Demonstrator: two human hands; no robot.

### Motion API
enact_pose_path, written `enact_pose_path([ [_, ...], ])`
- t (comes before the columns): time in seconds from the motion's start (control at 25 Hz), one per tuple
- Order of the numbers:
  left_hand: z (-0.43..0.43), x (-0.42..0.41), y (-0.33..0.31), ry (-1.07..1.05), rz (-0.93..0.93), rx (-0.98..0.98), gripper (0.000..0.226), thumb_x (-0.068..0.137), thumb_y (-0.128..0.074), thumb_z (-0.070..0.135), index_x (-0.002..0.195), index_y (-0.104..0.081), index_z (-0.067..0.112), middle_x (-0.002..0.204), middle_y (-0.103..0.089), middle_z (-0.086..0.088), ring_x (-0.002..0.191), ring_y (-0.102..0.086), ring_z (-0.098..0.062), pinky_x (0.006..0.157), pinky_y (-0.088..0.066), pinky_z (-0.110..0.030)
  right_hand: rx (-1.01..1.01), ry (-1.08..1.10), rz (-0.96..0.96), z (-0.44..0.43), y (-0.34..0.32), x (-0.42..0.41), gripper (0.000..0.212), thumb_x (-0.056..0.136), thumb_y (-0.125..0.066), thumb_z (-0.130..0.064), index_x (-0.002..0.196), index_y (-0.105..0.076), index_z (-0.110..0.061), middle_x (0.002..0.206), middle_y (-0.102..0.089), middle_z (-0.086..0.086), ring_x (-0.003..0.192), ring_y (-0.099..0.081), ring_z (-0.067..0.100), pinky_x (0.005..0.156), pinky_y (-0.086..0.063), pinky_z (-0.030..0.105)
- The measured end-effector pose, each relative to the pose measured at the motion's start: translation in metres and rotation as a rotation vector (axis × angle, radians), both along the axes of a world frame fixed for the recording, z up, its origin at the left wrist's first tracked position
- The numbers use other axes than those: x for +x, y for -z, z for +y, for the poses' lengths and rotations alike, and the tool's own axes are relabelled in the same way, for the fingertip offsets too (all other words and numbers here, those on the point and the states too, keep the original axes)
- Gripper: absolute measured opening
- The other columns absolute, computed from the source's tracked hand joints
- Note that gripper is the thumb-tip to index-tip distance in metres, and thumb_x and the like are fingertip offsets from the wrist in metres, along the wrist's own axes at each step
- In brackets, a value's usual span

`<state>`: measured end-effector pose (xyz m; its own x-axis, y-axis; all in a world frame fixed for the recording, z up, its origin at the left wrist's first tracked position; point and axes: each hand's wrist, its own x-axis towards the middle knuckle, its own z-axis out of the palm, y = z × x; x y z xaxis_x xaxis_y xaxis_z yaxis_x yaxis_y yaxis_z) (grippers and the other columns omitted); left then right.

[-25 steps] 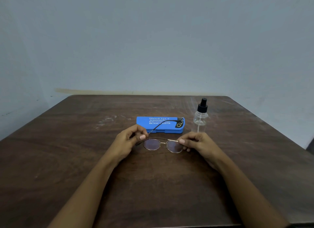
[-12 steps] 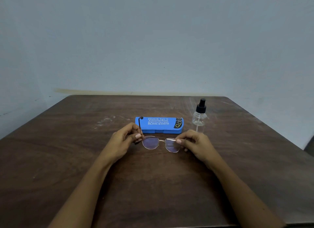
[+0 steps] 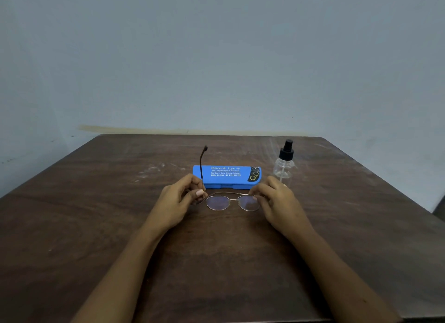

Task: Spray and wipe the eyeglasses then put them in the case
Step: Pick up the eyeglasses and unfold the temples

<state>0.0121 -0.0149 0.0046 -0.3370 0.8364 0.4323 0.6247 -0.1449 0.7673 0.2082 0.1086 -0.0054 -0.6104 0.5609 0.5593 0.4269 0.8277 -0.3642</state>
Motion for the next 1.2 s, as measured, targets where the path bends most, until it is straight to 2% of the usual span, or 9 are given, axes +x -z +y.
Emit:
enact_pose_path([
  [0.08,0.0003,-0.001,0.0019,-0.014,0.022,0.022,0.006,0.087,-0.052,0.004,0.087,-0.057,0.008,0.074,-0.067,0.004,0.069,-0.061,0.0,0.063,-0.046,-0.007,0.044,0.027,-0.056,-0.0041,-0.0018,-0.0005,0.013,0.088,-0.051,-0.013,0.098,-0.059,-0.015,0.101,-0.054,0.003,0.092,-0.052,0.019,0.064,-0.049,0.037],
  [0.24,0.0004,-0.0022,0.0035,-0.016,0.041,0.035,0.007,0.087,-0.051,0.003,0.088,-0.055,0.008,0.081,-0.069,-0.003,0.075,-0.064,-0.006,0.067,-0.049,-0.012,0.043,0.062,-0.087,-0.0077,-0.0032,-0.0026,0.014,0.09,-0.047,-0.016,0.101,-0.055,-0.014,0.105,-0.053,0.004,0.093,-0.052,0.021,0.061,-0.045,0.035],
  [0.56,-0.0011,0.0,0.0025,-0.034,0.042,0.055,0.004,0.087,-0.053,0.006,0.088,-0.056,0.007,0.081,-0.069,-0.003,0.076,-0.062,-0.003,0.065,-0.047,-0.008,-0.003,0.01,0.022,-0.0048,0.0,-0.0047,0.01,0.089,-0.05,-0.011,0.097,-0.055,-0.009,0.091,-0.053,0.004,0.079,-0.052,0.021,0.065,-0.046,0.04],
  [0.64,-0.0008,-0.0001,0.0026,-0.037,0.047,0.061,0.004,0.087,-0.053,0.005,0.089,-0.056,0.005,0.082,-0.069,-0.005,0.078,-0.063,-0.007,0.065,-0.049,-0.011,-0.023,-0.003,0.07,-0.0028,0.0017,-0.0052,0.008,0.087,-0.052,-0.008,0.094,-0.056,-0.009,0.086,-0.05,-0.003,0.073,-0.05,0.014,0.065,-0.045,0.033],
  [0.72,-0.0008,-0.0008,0.0027,-0.041,0.052,0.059,0.004,0.087,-0.053,0.006,0.089,-0.057,0.006,0.083,-0.069,-0.004,0.08,-0.063,-0.008,0.068,-0.05,-0.018,-0.077,-0.014,0.146,-0.0017,0.0026,-0.0056,0.008,0.085,-0.054,-0.003,0.09,-0.056,-0.009,0.08,-0.048,-0.008,0.067,-0.048,0.005,0.063,-0.041,0.018],
  [0.8,-0.0013,-0.0013,0.0027,-0.045,0.057,0.051,0.005,0.087,-0.053,0.007,0.089,-0.057,0.008,0.083,-0.069,0.0,0.081,-0.063,-0.007,0.07,-0.05,-0.021,-0.157,-0.011,0.195,-0.0012,0.0026,-0.0056,0.008,0.084,-0.054,-0.002,0.087,-0.055,-0.009,0.075,-0.051,-0.007,0.065,-0.05,0.006,0.059,-0.037,0.012],
  [0.96,-0.0018,-0.0019,0.0025,-0.064,0.059,0.045,0.005,0.086,-0.054,0.008,0.089,-0.057,0.01,0.081,-0.067,0.006,0.081,-0.062,-0.007,0.071,-0.051,-0.025,-0.254,0.003,0.267,0.0001,0.0026,-0.0046,0.008,0.084,-0.054,0.0,0.082,-0.051,-0.008,0.068,-0.055,0.003,0.061,-0.049,0.015,0.055,-0.039,0.013],
  [1.08,-0.0022,-0.0023,0.0026,-0.07,0.056,0.039,0.006,0.086,-0.054,0.009,0.09,-0.058,0.012,0.082,-0.068,0.006,0.081,-0.062,-0.007,0.073,-0.052,-0.028,-0.282,0.025,0.275,0.0001,0.0014,-0.0038,0.016,0.084,-0.055,-0.002,0.077,-0.046,-0.012,0.064,-0.055,-0.001,0.053,-0.05,0.014,0.053,-0.041,0.018],
  [1.2,-0.0028,-0.0022,0.0028,-0.07,0.059,0.034,0.006,0.086,-0.054,0.01,0.09,-0.058,0.013,0.083,-0.068,0.006,0.082,-0.062,-0.006,0.074,-0.052,-0.028,-0.315,0.014,0.275,-0.0013,-0.0005,-0.0023,0.024,0.085,-0.054,-0.002,0.073,-0.043,-0.019,0.071,-0.061,0.011,0.063,-0.06,0.027,0.06,-0.049,0.036],
])
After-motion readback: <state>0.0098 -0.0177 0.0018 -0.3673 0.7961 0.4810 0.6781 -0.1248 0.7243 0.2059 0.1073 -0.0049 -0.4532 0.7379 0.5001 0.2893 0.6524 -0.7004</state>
